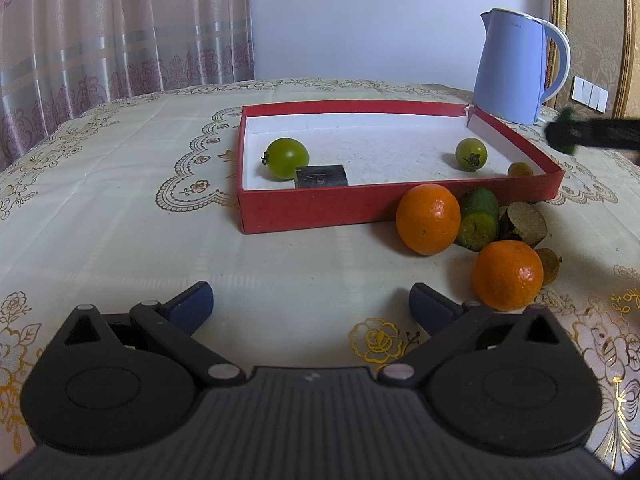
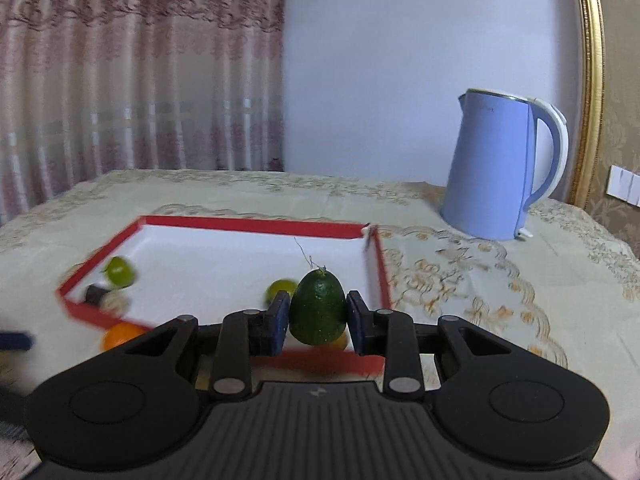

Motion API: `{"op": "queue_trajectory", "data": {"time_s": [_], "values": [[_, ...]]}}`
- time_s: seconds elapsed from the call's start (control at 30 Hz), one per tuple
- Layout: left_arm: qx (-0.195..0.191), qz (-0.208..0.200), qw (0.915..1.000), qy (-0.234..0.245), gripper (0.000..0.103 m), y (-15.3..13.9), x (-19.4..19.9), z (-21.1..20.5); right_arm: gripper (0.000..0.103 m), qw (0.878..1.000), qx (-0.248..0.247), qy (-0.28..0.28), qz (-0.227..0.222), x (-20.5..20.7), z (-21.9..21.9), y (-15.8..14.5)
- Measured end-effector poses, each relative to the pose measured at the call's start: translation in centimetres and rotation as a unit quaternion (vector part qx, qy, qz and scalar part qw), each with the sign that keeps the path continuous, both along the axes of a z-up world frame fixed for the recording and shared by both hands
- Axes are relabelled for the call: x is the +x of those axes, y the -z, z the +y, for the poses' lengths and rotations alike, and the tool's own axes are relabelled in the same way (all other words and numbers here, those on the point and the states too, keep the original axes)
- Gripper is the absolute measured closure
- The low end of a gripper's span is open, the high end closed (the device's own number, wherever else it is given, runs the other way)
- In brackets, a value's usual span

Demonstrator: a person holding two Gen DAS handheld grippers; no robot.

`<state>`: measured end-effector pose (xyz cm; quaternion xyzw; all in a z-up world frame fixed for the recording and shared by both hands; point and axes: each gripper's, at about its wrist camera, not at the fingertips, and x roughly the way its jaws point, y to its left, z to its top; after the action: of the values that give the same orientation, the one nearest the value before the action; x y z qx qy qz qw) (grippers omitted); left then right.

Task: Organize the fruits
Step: 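Carry the dark green fruit into the tray and open the right gripper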

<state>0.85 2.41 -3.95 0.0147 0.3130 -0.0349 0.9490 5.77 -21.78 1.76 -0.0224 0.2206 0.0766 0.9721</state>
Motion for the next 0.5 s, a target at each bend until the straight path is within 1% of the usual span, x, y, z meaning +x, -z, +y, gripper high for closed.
{"op": "queue_trajectory", "data": {"time_s": [0.13,0.23,0.4,0.5], "values": [[0.0,0.0,1.0,0.0,0.0,0.0,0.0,0.0,0.073,0.999,0.006,0.008,0.035,4.1,-0.1,1.0],[0.0,0.0,1.0,0.0,0.0,0.0,0.0,0.0,0.073,0.999,-0.005,0.013,0.049,6.3,0.4,1.7],[0.0,0.0,1.0,0.0,0.0,0.0,0.0,0.0,0.073,0.997,-0.014,0.016,0.069,8.5,1.0,3.1],[0.0,0.0,1.0,0.0,0.0,0.0,0.0,0.0,0.073,0.997,-0.016,0.02,0.074,9.0,1.1,3.6]]}}
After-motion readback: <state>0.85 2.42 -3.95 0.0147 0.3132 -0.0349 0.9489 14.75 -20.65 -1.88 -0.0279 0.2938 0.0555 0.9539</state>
